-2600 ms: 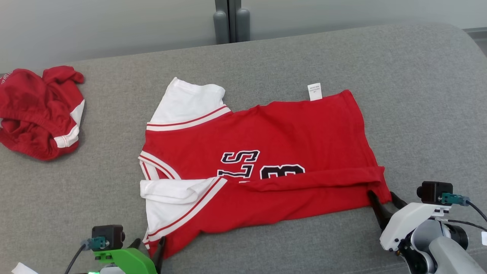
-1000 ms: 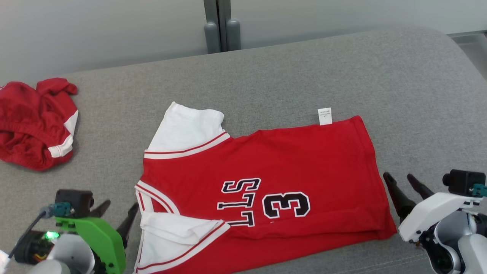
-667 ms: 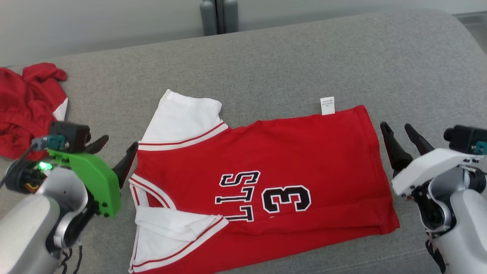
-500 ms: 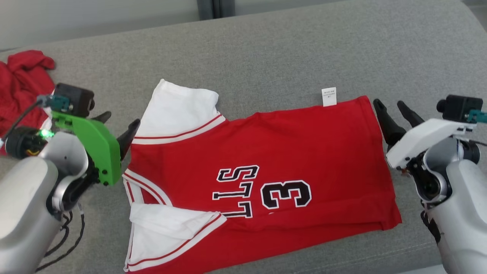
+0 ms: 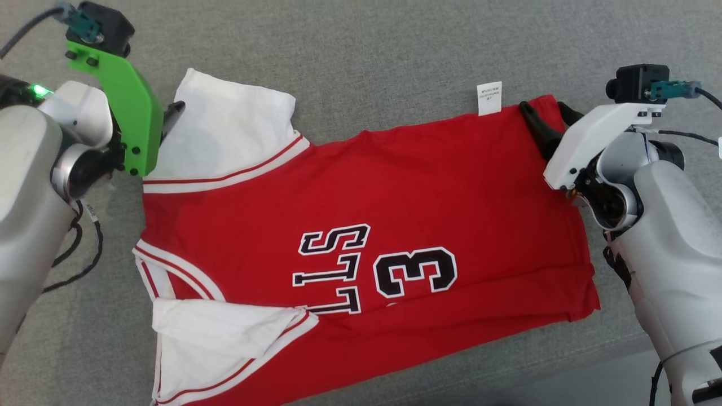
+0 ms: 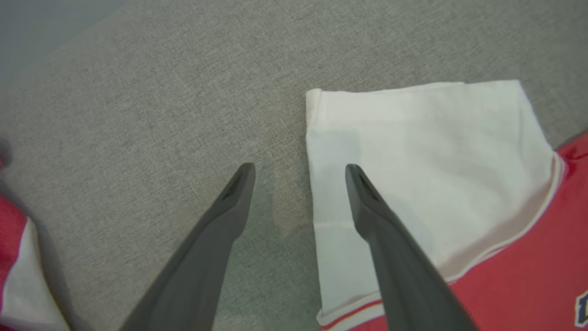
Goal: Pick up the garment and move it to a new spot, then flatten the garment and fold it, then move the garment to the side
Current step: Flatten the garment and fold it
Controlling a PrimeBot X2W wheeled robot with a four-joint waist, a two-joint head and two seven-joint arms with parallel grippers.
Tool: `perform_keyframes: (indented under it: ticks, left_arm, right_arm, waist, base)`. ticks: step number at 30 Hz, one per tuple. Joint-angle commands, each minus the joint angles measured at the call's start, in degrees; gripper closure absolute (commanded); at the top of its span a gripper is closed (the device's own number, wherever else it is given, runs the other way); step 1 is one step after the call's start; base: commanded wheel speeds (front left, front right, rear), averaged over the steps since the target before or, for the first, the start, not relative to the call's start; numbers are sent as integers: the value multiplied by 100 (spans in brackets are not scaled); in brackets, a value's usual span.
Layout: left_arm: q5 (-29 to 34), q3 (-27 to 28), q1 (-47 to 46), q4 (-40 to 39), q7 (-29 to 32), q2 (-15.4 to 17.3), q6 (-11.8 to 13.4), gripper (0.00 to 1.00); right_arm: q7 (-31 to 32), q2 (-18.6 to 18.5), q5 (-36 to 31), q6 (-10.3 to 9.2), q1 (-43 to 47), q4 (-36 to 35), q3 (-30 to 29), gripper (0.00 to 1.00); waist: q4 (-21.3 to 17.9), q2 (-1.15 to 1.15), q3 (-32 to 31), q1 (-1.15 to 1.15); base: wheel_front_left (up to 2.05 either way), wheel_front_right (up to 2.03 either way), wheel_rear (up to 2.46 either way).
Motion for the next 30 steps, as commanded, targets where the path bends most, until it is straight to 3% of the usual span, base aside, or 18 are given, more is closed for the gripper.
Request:
perform_keyframes:
  ticks: [1, 9, 11, 12, 13, 14, 15, 22, 30]
  left_arm:
    - [-16, -26, -186, 112, 49, -11, -15, 0]
    - [-224, -315, -711, 632, 333, -112, -50, 0]
    - [-292, -464, -704, 684, 427, -119, -52, 0]
    - [-342, -539, -701, 702, 477, -110, -53, 0]
    - [-374, -586, -705, 711, 509, -103, -53, 23]
    - [-444, -656, -709, 713, 542, -96, -54, 71]
    - [-479, -696, -712, 720, 574, -86, -54, 100]
    - [-364, -774, -954, 888, -26, 134, -36, 100]
    - [-271, -853, -1085, 1271, -816, 115, -36, 100]
  right_arm:
    - [41, 20, 62, 0, -135, 74, 93, 0]
    - [108, 134, 478, -5, -450, 480, 777, 1]
    - [120, 121, 576, -5, -479, 557, 945, 19]
    - [108, 112, 634, -5, -476, 578, 1037, 47]
    - [110, 107, 672, -5, -481, 585, 1097, 55]
    - [99, 88, 729, -5, -480, 595, 1208, 84]
    - [68, 68, 768, -5, -471, 602, 1275, 100]
    - [-711, -124, 961, -5, -560, 641, 1411, 100]
    - [-1716, -120, 849, -5, -846, 1073, 1351, 100]
  waist:
    - [-223, 0, 327, -1]
    - [-437, 0, 606, -1]
    - [-461, 0, 622, -1]
    - [-470, 0, 625, -1]
    - [-476, 0, 624, -1]
    - [-482, 0, 613, -1]
    - [-483, 0, 595, -1]
    - [-453, 0, 346, -1]
    - [-353, 0, 76, -1]
  base:
    - [0, 0, 0]
    - [0, 0, 0]
    - [0, 0, 0]
    - [0, 0, 0]
    - [0, 0, 0]
    - [0, 0, 0]
    - [0, 0, 0]
    - [0, 0, 0]
    - [0, 0, 0]
